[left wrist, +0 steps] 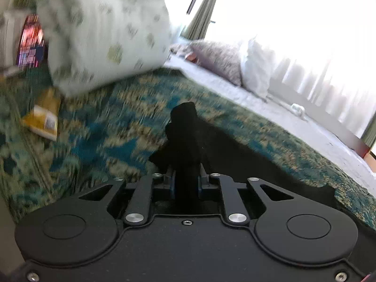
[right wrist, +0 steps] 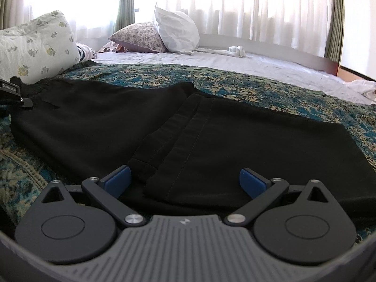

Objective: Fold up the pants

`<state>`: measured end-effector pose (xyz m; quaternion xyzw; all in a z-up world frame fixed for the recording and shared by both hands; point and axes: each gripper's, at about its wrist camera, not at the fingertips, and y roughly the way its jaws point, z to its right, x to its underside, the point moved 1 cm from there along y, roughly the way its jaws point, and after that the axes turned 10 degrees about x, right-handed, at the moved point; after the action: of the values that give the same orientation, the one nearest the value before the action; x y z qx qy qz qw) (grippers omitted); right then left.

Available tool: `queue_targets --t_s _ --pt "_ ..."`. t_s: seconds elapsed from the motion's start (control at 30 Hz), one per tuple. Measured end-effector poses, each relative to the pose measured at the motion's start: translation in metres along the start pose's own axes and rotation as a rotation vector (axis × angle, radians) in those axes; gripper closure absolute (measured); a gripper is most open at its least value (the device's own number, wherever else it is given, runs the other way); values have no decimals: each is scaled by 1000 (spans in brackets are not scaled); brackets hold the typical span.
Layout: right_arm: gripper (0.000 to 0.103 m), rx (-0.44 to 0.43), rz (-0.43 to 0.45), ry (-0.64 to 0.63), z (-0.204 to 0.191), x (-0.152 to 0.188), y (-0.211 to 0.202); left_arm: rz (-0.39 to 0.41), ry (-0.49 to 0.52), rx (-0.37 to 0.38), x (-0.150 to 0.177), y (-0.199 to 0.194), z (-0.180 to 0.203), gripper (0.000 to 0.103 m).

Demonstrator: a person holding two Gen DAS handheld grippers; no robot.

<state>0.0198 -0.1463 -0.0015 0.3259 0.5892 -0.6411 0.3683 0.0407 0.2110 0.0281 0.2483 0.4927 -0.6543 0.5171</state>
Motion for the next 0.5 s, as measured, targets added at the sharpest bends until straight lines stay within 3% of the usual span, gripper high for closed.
queue_targets --t_s 0.23,0.4,0.5 --pt "3 -6 42 79 36 -13 -20 77 173 136 -15 -31 83 90" --pt "4 71 61 227 98 -18 -31 82 349 327 -3 -46 179 90" --pt "4 137 81 307 142 -15 -41 18 489 475 26 -48 251 90"
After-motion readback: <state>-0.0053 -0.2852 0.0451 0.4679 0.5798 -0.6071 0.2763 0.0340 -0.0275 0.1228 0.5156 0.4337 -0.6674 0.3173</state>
